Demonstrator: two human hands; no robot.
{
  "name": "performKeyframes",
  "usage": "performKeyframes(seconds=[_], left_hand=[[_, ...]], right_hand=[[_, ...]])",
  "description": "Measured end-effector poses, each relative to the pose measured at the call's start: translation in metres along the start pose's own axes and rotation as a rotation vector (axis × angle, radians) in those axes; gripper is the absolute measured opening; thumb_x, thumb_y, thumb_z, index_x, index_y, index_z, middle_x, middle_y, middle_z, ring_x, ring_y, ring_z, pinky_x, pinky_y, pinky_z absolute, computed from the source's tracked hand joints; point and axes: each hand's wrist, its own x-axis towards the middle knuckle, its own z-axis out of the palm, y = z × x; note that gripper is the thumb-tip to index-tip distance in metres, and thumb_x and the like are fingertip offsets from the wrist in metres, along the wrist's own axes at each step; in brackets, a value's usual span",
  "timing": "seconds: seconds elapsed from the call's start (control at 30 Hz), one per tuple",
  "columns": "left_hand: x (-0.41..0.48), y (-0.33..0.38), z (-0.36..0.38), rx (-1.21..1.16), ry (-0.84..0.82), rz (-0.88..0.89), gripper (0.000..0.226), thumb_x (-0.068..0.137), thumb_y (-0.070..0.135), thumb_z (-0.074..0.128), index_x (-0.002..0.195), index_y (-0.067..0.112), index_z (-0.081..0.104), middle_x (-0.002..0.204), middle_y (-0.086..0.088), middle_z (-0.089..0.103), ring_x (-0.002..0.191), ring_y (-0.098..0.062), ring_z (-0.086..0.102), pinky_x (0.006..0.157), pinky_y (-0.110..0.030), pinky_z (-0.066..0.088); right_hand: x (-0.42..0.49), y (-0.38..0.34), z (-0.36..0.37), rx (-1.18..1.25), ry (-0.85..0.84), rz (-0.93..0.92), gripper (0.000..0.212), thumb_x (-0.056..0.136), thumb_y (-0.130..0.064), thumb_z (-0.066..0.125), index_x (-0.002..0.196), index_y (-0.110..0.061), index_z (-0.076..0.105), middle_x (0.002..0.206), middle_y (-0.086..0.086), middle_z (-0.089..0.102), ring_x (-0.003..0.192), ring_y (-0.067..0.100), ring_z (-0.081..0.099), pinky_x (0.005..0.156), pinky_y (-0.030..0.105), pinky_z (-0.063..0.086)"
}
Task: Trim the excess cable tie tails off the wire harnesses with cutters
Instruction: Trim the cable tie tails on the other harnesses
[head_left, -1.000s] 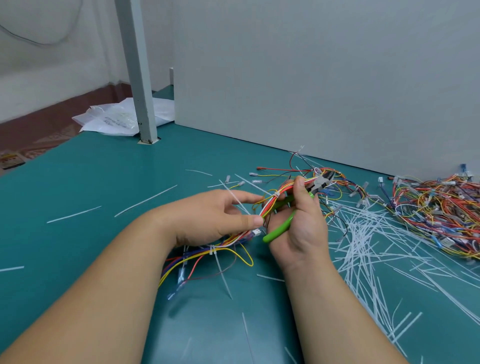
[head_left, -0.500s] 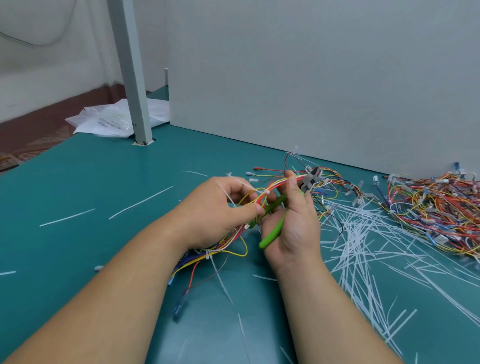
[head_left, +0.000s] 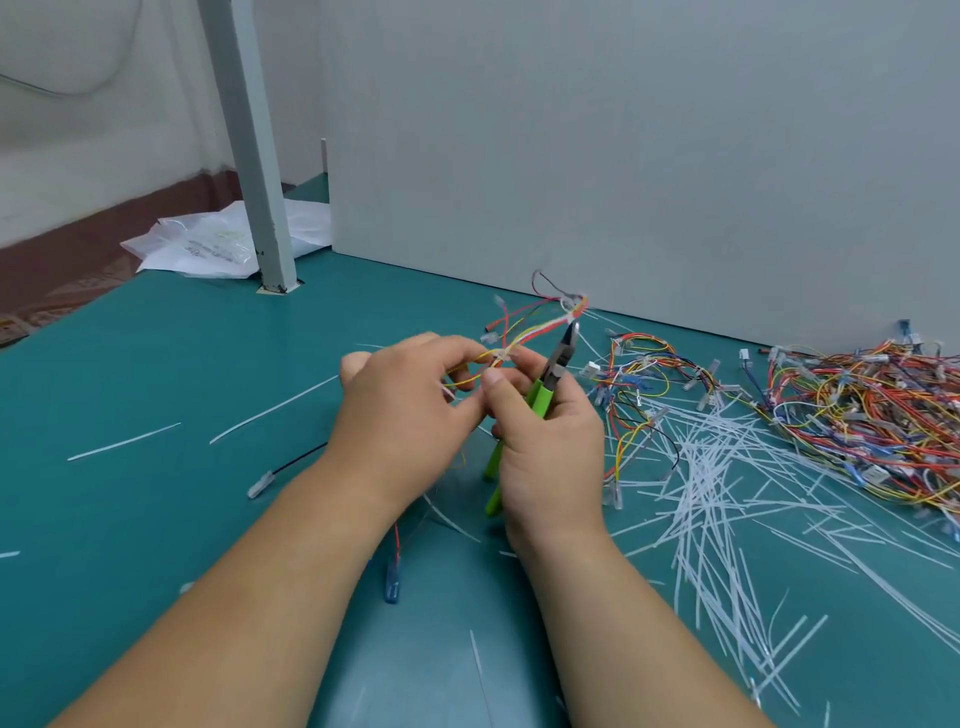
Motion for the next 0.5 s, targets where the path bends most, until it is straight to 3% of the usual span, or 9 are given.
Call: performKeyframes(seconds=[0.07,0.17,0.37,0.5], left_hand=[[-0.0011,0.0023,0.0002,0.071,0.007,0.057,0.014,0.087,0.048,0.069,0.1,0.043,0.072,0.085,0.016,0.068,0.088,-0.003,0.063,0.087,-0.044,0.034],[-0.003,0.0038,0.0006,0.057,-0.006,0.082,0.016,0.088,0.045,0.069,0.103,0.043,0.072,0.088,0.018,0.07,0.095,0.001,0.062,0.092,-0.046,0.033],[-0.004,0.0078,0.0003,0.013,-0.041,0.121,0.022,0.084,0.036,0.071,0.105,0.041,0.073,0.085,0.014,0.067,0.083,-0.003,0.064,0.091,-0.05,0.042],[-0.0015,0.0059,-0.0022,-0.131,-0.084,0.137,0.029,0.082,0.026,0.067,0.109,0.036,0.073,0.089,0.011,0.065,0.075,-0.007,0.065,0.079,-0.036,0.054]], right_hand=[[-0.0003,0.0002,-0.0005,-0.009,0.003,-0.014,0.025,0.085,-0.015,0.079,0.107,-0.019,0.07,0.084,-0.008,0.076,0.08,0.007,0.072,0.077,0.02,0.055],[0.0015,0.0011,-0.0003,-0.023,0.084,-0.005,0.019,0.089,-0.008,0.079,0.101,-0.02,0.07,0.082,-0.007,0.074,0.076,0.007,0.07,0.075,0.024,0.055],[0.005,-0.0008,-0.0023,0.052,0.113,0.057,0.02,0.091,-0.002,0.075,0.095,-0.02,0.07,0.081,-0.007,0.074,0.076,0.01,0.068,0.072,0.028,0.055],[0.0035,-0.0029,0.0005,0.085,0.038,0.059,0.022,0.081,-0.003,0.072,0.099,-0.016,0.072,0.089,0.0,0.076,0.084,0.018,0.071,0.081,0.037,0.056]])
